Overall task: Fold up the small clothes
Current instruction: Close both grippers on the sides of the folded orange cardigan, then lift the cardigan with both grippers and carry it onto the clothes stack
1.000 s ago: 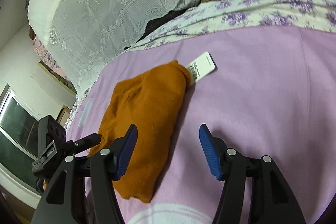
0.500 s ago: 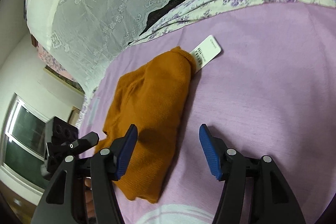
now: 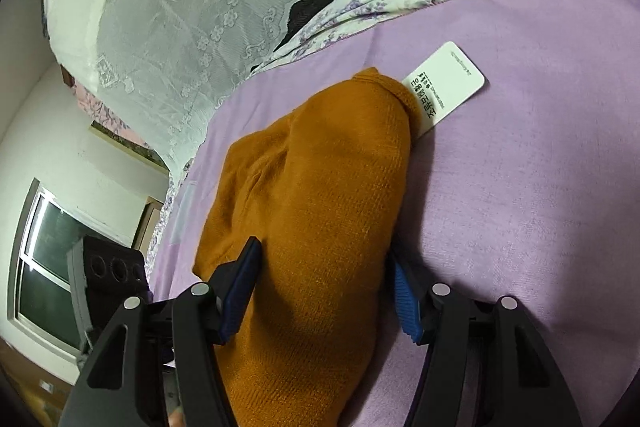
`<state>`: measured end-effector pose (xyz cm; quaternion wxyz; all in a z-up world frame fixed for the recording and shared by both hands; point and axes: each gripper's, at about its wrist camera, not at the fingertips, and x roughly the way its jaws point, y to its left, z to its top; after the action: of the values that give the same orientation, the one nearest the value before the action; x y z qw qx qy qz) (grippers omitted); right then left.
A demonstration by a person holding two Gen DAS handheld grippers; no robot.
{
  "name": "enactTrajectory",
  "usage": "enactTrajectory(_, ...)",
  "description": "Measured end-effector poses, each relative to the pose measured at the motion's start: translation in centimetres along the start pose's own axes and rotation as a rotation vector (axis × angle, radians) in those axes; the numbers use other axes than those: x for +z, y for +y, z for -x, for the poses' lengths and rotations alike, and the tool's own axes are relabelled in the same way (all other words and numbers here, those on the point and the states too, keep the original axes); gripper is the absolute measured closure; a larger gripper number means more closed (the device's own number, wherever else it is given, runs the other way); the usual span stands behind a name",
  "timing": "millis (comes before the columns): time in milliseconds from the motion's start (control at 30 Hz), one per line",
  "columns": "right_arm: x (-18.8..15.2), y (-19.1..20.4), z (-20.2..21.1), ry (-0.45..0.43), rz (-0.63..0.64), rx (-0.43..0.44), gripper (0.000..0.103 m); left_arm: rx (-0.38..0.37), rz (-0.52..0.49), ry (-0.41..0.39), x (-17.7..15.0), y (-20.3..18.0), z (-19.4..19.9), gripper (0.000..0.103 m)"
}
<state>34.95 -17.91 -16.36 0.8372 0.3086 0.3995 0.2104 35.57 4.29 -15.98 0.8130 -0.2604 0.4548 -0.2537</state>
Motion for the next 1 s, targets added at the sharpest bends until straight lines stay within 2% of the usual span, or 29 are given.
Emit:
enactTrajectory(33, 0.0, -0.1, 0.0, -0.001, -0.001, 0.005, 0.042, -0.013, 0.005, 0.000, 0.0, 0.1, 0.1, 0.021)
enactTrajectory(200, 0.1, -0.5, 0.0, -0.004, -0.006, 0.022, 0.043, -0.049, 0.023, 0.021, -0.3, 0.5, 0.2, 0.035)
enactTrajectory(467, -0.1, -0.4, -0.2, -0.017, 0.029, 0.011, 0.042, -0.116, 0.134, 0.021, -0.1, 2.6, -0.2, 0.039)
enactTrajectory(567, -0.1, -0.4, -0.2, -0.023, 0.042, 0.002, 0.045, -0.084, 0.092, 0.026, -0.3, 1.8, -0.3, 0.043)
enactTrajectory(633, -0.2, -0.2, -0.2, -0.030, 0.055, -0.007, 0.050, -0.070, 0.067, 0.022, -0.5, 1.3, -0.2, 0.052)
enactTrajectory(733, -0.2, -0.1, -0.1, -0.039, 0.067, -0.002, 0.053, -0.077, 0.061, 0.005, -0.5, 1.2, 0.2, 0.061)
enactTrajectory(800, -0.3, 0.0, 0.0, -0.046, 0.077, 0.004, 0.054, -0.068, 0.046, -0.009, -0.7, 0.9, 0.6, 0.063)
enactTrajectory(1000, -0.8, 1.3, 0.4, -0.063, 0.154, 0.013, 0.057, 0.025, -0.011, -0.061, -2.5, -0.9, 2.4, 0.063)
